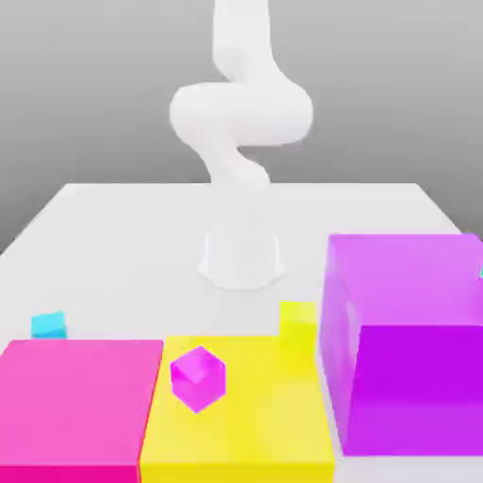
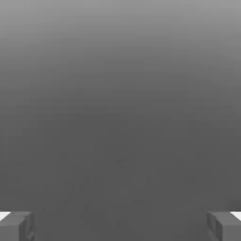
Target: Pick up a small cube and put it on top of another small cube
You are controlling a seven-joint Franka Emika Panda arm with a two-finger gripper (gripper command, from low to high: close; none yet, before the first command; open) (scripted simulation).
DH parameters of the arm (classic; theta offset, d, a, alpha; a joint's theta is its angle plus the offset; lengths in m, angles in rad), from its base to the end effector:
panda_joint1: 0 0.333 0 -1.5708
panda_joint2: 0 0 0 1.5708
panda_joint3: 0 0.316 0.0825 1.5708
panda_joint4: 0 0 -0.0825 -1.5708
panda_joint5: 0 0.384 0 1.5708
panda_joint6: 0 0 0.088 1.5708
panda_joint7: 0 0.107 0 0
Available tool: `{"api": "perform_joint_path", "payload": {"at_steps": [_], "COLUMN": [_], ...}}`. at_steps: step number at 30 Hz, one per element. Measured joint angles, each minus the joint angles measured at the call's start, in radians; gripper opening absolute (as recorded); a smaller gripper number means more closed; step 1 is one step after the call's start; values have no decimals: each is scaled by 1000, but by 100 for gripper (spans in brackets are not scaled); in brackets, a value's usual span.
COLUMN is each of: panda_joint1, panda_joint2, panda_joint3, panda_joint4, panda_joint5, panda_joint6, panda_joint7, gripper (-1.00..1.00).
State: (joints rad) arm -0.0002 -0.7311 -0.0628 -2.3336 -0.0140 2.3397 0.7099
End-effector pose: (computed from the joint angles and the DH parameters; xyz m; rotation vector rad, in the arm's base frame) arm 0.3732 -0.0320 0.6729 -2.5144 1.0148 -0.9764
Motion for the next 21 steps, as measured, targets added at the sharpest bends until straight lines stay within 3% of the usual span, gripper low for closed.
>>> {"api": "perform_joint_path", "payload": {"at_steps": [12, 21], "panda_joint1": [4, -11], "panda_joint2": [318, 568], "panda_joint3": [-348, -599], "panda_joint4": [-163, -284], "panda_joint5": [-35, 34], "panda_joint6": [194, 339], "panda_joint7": [-461, -872], "gripper": [0, 0]}}
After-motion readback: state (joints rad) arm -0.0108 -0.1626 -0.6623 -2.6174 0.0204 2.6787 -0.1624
